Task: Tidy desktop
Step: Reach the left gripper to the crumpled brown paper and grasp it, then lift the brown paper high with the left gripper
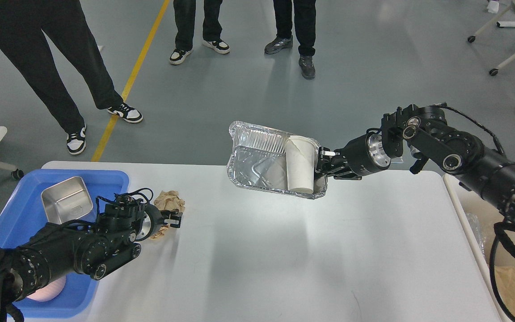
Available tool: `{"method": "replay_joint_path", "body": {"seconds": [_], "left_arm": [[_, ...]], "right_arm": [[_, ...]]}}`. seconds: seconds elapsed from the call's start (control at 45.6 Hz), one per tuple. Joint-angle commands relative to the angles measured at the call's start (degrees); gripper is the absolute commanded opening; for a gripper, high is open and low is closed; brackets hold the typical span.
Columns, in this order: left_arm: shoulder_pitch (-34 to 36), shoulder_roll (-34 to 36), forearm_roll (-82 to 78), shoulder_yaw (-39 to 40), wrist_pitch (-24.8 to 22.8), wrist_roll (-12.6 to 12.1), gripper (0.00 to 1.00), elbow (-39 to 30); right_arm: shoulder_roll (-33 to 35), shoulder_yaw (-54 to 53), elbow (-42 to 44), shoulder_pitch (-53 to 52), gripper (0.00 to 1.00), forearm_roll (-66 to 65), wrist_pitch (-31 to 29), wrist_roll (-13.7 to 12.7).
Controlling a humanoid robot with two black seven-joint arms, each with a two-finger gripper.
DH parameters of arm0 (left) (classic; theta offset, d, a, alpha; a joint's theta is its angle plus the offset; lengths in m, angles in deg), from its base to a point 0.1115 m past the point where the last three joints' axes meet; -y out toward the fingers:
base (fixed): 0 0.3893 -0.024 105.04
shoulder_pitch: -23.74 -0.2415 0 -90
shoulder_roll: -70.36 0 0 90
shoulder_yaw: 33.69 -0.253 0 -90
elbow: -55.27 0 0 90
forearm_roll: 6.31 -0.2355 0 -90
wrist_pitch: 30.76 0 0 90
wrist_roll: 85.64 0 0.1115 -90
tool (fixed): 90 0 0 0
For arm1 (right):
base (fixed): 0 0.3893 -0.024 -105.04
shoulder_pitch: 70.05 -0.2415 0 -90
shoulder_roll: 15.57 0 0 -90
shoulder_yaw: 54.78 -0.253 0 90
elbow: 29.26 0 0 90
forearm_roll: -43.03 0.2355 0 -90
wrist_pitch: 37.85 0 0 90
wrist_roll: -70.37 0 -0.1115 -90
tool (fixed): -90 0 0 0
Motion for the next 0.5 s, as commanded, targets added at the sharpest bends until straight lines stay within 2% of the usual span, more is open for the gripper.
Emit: {"method": "replay_joint_path", "body": {"seconds": [0.0, 0.088, 0.132, 0.241, 0.483], "left_arm": [[0.3, -0.1, 0.2, 0.1, -0.9, 0.4, 0.36, -0.5], [1.2, 0.7, 0.3, 0.3, -2.9, 1.0, 0.17, -1.7], [2.0, 1.7, 0.4, 0.3, -4.4, 1.8, 0.11, -3.2], [3.9, 8.5, 0.8, 1.4, -8.5, 2.0, 0.09, -11.2], [9.7, 33.5, 0.9, 8.3, -20.0, 1.4, 0.09, -40.8]], "right_arm": [[0.0, -0.3, 0.0, 0.0, 0.0, 0.0, 0.0, -0.1], [0.1, -0.9, 0.0, -0.1, 0.0, 0.0, -0.1, -0.1], [0.1, -0.9, 0.0, -0.1, 0.0, 0.0, -0.1, -0.1], [0.2, -0.9, 0.0, -0.1, 0.0, 0.0, -0.2, -0.1], [0.5, -0.9, 0.0, -0.3, 0.0, 0.0, -0.2, -0.1]]}}
